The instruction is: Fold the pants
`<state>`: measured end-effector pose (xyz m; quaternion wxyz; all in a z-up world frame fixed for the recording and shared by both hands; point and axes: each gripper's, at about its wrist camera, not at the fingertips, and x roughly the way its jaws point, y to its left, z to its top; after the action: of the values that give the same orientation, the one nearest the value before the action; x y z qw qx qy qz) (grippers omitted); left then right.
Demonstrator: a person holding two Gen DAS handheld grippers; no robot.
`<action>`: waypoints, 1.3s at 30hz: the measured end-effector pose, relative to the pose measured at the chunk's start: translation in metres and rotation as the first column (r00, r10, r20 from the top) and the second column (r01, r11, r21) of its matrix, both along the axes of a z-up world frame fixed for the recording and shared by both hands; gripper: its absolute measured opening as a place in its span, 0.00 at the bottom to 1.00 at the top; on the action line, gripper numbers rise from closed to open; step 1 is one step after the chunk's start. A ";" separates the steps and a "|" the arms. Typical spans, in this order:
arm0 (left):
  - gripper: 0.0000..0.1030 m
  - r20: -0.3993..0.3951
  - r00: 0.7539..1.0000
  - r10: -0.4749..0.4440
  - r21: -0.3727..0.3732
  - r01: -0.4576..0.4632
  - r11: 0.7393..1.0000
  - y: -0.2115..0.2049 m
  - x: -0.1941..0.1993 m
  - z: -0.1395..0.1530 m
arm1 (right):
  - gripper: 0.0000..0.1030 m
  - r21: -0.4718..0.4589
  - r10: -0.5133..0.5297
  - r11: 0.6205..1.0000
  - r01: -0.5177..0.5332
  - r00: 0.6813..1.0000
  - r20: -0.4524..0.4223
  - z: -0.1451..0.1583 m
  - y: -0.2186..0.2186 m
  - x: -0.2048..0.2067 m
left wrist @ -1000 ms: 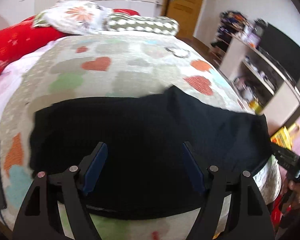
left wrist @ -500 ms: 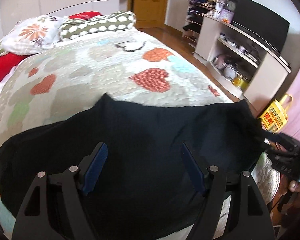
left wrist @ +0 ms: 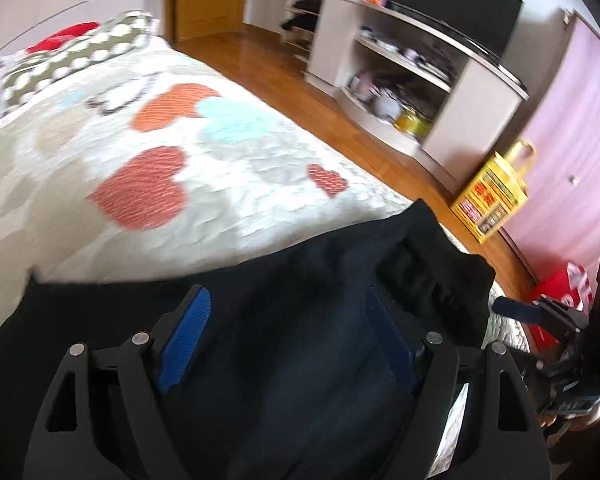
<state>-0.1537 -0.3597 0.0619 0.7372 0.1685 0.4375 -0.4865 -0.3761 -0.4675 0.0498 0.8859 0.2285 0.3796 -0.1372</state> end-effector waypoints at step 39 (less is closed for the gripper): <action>0.79 -0.037 0.917 -0.398 0.014 0.399 0.917 -0.101 -0.032 -0.022 | 0.48 0.051 -0.071 0.997 0.066 0.991 0.114 -0.013 -0.003 0.032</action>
<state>-0.1856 -0.4609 0.0398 0.6137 0.2538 0.4112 -0.6244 -0.3437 -0.4703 0.0366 0.8956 0.2699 0.3226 -0.1451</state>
